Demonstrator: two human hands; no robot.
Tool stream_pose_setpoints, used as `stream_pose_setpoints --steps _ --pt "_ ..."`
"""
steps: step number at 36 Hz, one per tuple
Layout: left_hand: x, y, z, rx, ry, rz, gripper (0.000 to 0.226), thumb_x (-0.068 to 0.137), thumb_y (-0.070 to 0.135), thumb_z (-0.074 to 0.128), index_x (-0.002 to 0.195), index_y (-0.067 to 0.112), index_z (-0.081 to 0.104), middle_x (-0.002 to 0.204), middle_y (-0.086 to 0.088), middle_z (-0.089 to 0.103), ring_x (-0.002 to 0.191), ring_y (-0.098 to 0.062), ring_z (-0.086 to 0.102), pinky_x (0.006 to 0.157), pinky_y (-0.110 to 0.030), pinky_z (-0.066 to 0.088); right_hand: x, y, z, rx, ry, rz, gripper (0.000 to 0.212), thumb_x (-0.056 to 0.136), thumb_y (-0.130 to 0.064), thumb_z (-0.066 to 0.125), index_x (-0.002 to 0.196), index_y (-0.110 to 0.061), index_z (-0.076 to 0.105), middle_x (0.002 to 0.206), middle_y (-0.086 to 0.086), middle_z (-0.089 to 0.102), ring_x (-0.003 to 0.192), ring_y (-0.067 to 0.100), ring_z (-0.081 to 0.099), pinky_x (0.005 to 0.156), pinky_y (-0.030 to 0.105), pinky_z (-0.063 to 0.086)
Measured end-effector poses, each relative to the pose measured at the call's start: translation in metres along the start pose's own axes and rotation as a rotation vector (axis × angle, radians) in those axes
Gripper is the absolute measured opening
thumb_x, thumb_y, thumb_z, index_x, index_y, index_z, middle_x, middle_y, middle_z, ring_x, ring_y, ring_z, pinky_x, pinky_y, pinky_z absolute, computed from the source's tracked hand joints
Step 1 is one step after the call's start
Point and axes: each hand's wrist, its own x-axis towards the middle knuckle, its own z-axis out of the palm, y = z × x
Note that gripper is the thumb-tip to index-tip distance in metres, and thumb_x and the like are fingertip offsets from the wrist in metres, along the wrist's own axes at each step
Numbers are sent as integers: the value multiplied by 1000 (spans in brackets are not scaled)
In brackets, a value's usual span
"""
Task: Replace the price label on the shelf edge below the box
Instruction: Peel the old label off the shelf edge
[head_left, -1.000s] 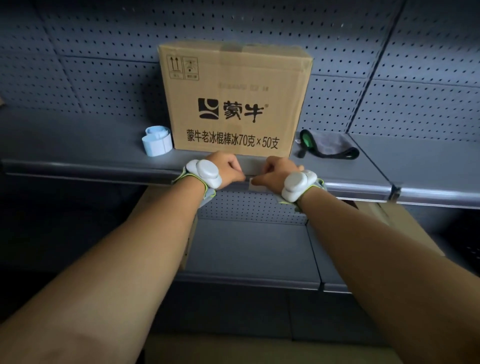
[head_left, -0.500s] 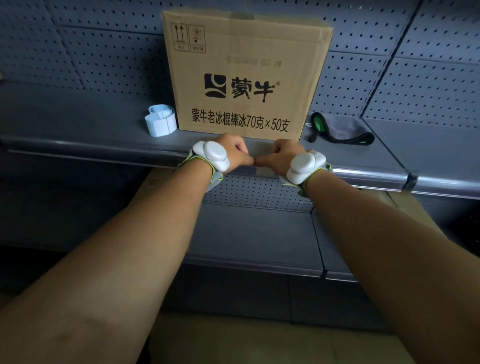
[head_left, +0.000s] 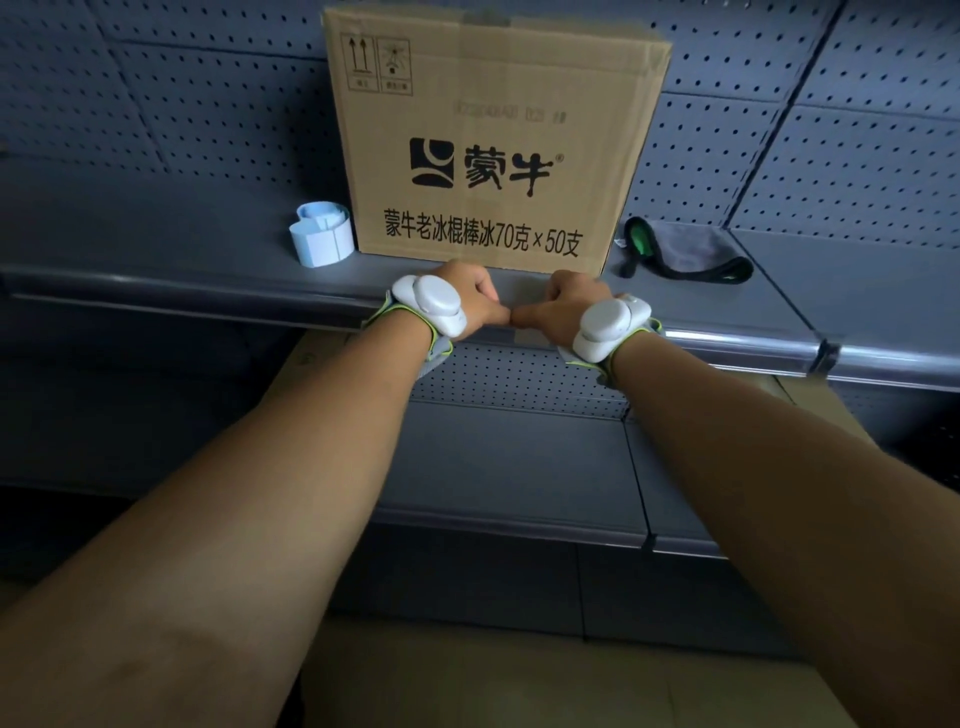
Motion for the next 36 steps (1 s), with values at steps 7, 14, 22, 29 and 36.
stream_pose_setpoints --steps 7,14,22,29,36 --pt "1 4 -4 53 -49 -42 19 74 41 71 76 22 67 82 6 67 73 -15 59 58 -22 37 5 8 -3 157 -48 -48 24 76 -45 64 76 -24 55 94 8 63 89 28 57 83 35 48" --pt "3 5 -9 73 -112 -59 19 81 19 62 92 7 71 96 -9 69 86 -29 61 69 -28 47 13 13 -6 166 -127 -89 21 77 -36 67 81 -19 56 79 3 56 74 22 52 62 27 38" --pt "4 5 -8 82 -106 -57 21 77 20 63 90 5 71 99 -11 71 93 -31 65 81 -36 52 11 10 3 -24 -25 -43 41 64 -53 74 68 -25 44 85 4 60 89 29 58 80 38 49" --pt "6 3 -8 122 -124 -31 15 74 18 60 78 6 68 91 -9 70 81 -29 59 79 -35 50 4 4 5 -93 29 -28 43 65 -59 70 69 -25 44 97 8 66 98 31 59 94 46 47" --pt "7 5 -8 113 -136 -41 22 56 30 56 74 19 59 79 -6 56 71 -20 45 69 -31 38 5 3 8 -132 42 -27 47 67 -63 66 84 -21 51 102 9 63 104 31 55 96 46 45"
